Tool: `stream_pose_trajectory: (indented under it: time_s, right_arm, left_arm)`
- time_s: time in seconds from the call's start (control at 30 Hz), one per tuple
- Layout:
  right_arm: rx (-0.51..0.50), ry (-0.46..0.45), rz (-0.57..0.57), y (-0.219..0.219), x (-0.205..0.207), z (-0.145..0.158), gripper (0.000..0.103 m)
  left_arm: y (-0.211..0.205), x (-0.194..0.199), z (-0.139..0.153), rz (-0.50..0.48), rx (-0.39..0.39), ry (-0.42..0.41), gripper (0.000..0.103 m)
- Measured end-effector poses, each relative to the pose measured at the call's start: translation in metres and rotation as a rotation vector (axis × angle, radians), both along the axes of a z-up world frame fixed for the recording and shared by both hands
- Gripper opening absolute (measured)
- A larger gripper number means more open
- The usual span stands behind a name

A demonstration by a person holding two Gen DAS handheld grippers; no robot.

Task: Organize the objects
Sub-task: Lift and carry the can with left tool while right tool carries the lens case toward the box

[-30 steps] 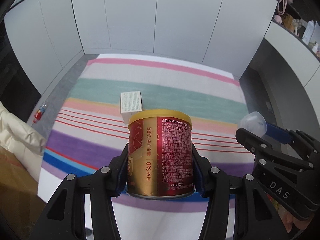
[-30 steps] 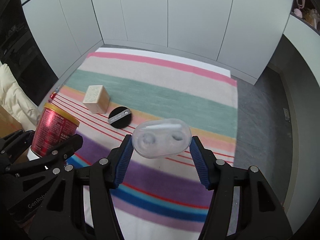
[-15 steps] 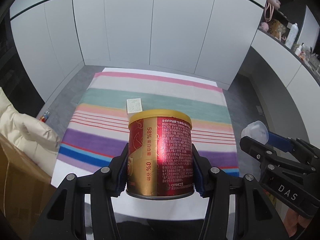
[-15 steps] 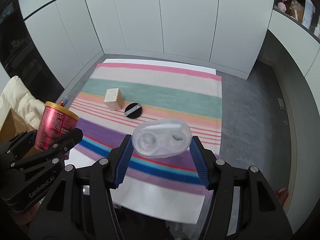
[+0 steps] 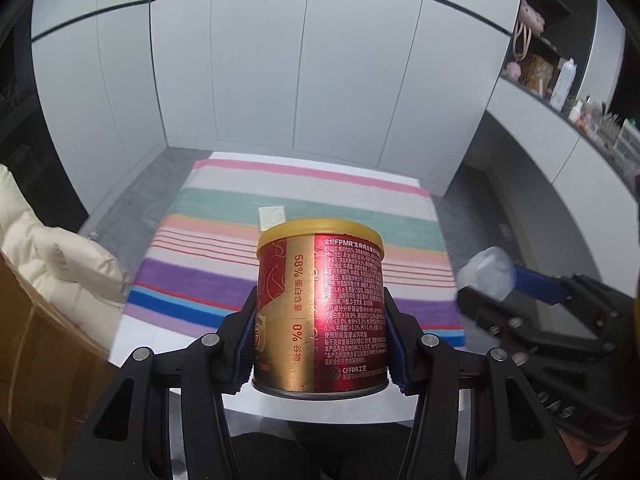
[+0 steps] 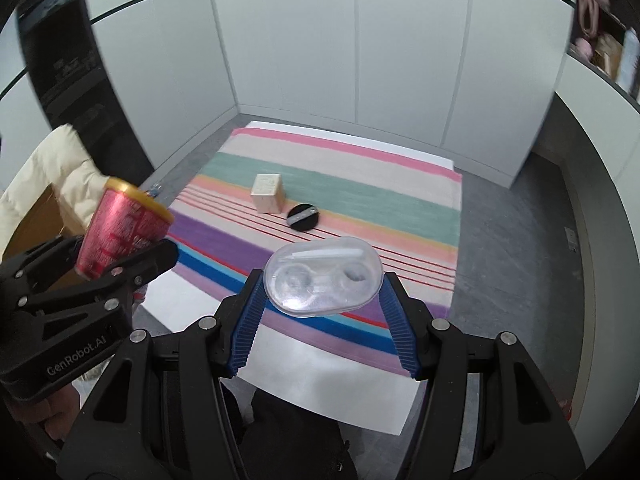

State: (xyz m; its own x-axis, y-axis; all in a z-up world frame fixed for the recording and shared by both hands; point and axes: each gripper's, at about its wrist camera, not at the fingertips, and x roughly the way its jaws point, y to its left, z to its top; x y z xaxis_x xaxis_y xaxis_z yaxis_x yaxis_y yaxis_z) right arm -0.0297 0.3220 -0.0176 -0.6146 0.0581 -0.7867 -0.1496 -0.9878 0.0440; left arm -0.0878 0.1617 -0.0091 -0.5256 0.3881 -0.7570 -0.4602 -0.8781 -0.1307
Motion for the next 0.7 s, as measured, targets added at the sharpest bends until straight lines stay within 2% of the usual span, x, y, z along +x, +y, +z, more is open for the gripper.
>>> stream_pose_trajectory:
  time_s: [0.23,0.4,0.5,0.6,0.7]
  right_arm:
    - [-0.028,0.001,0.039,-0.003,0.003,0.001,0.06]
    - [-0.055,-0.031,0.054,-0.001,-0.005,-0.011,0.06]
    - [-0.046,-0.01,0.069,-0.005,-0.006,-0.005,0.06]
    - [-0.082,0.024,0.056,-0.004,-0.01,0.003,0.06]
    - [-0.052,0.014,0.067,-0.01,-0.014,0.001,0.06]
  left_arm:
    - [-0.006,-0.001,-0.001,0.008,0.003,0.003,0.054]
    - [-0.011,-0.007,-0.004,0.024,-0.009,0.011,0.054]
    - [-0.014,-0.006,-0.004,0.025,-0.01,0.027,0.054]
    - [-0.017,-0.006,-0.006,0.034,-0.003,0.024,0.054]
    - [-0.023,-0.008,-0.008,0.048,-0.007,0.022,0.054]
